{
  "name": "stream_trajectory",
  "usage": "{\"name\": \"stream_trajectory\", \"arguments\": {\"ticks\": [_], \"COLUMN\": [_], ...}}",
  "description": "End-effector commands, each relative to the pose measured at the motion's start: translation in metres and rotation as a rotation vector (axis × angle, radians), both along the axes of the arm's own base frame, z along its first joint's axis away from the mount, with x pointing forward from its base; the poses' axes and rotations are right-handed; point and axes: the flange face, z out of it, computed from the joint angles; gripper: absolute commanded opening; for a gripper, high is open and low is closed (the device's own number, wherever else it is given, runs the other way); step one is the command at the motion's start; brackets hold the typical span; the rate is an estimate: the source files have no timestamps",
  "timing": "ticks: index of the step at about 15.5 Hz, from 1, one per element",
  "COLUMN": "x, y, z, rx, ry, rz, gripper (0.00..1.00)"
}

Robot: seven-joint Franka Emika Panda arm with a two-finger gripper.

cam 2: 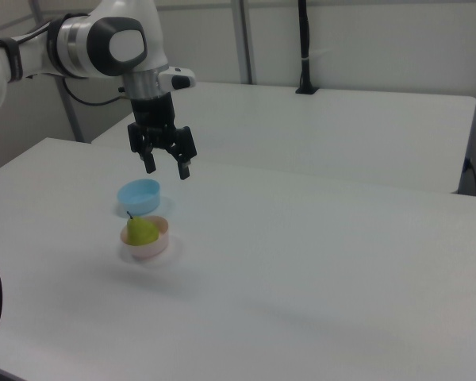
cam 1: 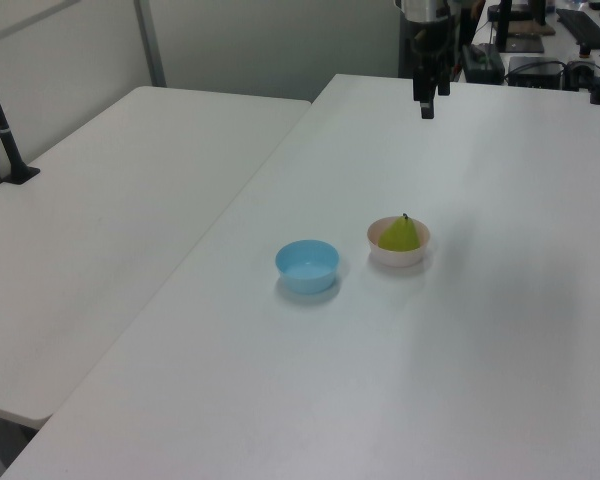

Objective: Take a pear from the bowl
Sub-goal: 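Move the open gripper over the green pear in the pink bowl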

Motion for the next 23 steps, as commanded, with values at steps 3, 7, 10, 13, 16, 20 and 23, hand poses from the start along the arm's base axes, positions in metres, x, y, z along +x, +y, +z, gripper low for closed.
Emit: {"name": "stream_trajectory", "arguments": {"ticks": [3,7,10,13,16,20,23], "x": [-0.009,-0.009,-0.008,-0.005,-0.001,0.008,0.017], "y": [0.002,0.002,0.004,0.017,0.046,0.094,0.118], "z": [0.005,0.005,0.003,-0.010,-0.031,-0.066,-0.102], "rx": [-0.008,-0.008,-0.007,0.003,0.007,0.030,0.021], "ry": [0.027,0.025,0.028,0.040,0.075,0.101,0.095], "rz": [-0.019,-0.019,-0.014,0.004,0.052,0.111,0.145], "gripper": [1.00,1.00,1.00,1.00,1.00,1.00,1.00]}}
